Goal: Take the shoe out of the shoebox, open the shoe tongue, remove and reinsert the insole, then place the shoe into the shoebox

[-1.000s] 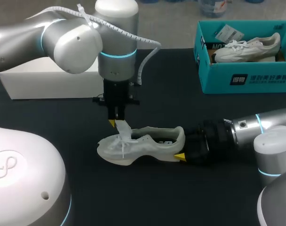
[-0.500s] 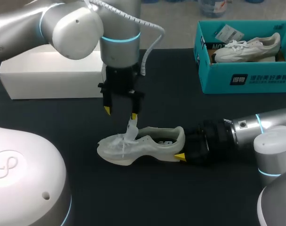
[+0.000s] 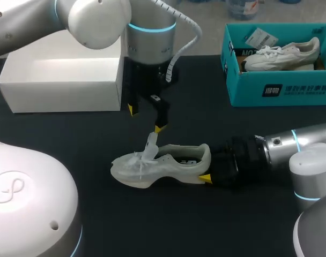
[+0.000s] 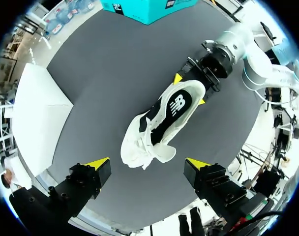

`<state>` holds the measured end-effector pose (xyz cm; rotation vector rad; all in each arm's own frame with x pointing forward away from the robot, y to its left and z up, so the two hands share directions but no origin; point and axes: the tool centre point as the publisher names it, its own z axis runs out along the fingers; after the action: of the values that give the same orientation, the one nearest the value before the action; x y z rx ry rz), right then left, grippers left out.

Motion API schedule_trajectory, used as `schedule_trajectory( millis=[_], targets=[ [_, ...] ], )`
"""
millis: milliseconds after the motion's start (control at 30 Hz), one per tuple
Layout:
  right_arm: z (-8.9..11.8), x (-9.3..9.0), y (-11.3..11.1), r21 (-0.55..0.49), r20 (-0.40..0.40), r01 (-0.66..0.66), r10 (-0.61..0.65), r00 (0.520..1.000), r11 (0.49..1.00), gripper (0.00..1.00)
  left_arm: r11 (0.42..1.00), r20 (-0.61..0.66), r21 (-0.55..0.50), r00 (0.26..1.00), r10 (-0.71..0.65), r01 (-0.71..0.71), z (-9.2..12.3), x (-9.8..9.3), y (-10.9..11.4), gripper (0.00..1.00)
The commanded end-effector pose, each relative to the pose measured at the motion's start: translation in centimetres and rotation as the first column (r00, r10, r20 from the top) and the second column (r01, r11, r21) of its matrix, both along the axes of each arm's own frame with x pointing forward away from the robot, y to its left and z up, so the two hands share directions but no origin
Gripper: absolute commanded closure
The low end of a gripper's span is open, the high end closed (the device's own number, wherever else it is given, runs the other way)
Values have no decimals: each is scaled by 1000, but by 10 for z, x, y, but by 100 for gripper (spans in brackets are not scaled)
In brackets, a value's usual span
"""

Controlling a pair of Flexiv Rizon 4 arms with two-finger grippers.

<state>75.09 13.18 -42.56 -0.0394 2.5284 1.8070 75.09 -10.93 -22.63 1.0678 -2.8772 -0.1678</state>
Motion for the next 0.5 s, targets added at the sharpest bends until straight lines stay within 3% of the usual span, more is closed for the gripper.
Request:
schedule_trajectory(
  millis=[33, 267, 333, 400, 500],
  targets=[
    [-5, -3, 3, -3, -1, 1, -1, 1000, 1000, 100, 995, 2, -10, 995, -96, 96, 0, -1, 2, 0],
    [-5, -3, 3, -3, -1, 1, -1, 1000, 1000, 100, 995, 2, -10, 995, -96, 96, 0, -1, 2, 0],
    [-5, -3, 3, -3, -1, 1, -1, 1000, 1000, 100, 983, 41, -32, 983, -181, 182, 5, -7, 0, 0],
    [-5, -3, 3, -3, -1, 1, -1, 1000, 1000, 100, 983, 66, -11, 981, -181, 182, 8, -10, -2, 0],
    [-5, -3, 3, -3, -1, 1, -1, 1000, 1000, 100, 947, 60, 22, 945, -321, 320, 12, -19, -9, 0]
  ],
)
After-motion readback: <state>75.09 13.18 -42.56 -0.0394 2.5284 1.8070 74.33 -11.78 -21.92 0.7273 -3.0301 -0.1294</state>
